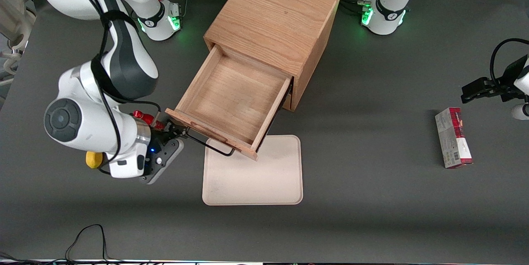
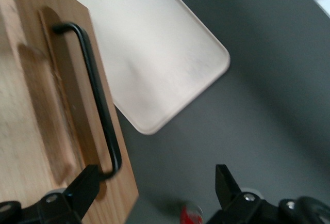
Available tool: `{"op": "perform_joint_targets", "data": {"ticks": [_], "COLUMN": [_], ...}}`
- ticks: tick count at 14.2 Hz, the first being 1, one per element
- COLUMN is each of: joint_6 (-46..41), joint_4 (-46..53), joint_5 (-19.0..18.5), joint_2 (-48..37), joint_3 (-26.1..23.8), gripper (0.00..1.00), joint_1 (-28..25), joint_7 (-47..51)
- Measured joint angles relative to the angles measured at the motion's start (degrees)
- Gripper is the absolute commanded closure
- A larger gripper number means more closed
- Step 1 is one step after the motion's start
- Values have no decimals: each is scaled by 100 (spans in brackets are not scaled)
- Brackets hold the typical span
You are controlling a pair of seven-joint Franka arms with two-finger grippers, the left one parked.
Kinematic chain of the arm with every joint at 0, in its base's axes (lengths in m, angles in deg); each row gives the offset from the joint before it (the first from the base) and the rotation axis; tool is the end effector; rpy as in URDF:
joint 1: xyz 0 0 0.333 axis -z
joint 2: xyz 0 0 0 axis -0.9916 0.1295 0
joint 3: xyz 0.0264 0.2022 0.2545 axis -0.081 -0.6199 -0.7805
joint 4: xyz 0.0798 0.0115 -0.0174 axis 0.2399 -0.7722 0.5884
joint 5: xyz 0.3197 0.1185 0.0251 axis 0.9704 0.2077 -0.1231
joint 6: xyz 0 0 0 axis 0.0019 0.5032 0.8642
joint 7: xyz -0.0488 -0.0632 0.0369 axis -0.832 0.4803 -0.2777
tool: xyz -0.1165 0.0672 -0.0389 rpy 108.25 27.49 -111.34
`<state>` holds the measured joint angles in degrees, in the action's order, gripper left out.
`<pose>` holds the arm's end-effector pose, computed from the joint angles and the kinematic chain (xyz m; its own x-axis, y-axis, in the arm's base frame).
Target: Open upper drawer
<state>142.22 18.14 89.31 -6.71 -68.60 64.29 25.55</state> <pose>0.6300 0.2081 0.4611 0.7039 0.7103 0.0005 0.7063 -0.7000 -0.1054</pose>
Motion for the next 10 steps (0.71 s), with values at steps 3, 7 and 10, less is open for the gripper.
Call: {"op": "perform_joint_targets", "data": {"ticks": [3,7,10], "joint_6": [-184,-177,-284], "joint_4": [-861,-2383,-2986], "joint_5": [-243,-266,-268], "joint_2": [-692,-1707,-2331], "joint_3": [62,531,937], "gripper": [0,0,1], "joint_1": [-1,3,12], "joint_7": [1028,2101,2262]}}
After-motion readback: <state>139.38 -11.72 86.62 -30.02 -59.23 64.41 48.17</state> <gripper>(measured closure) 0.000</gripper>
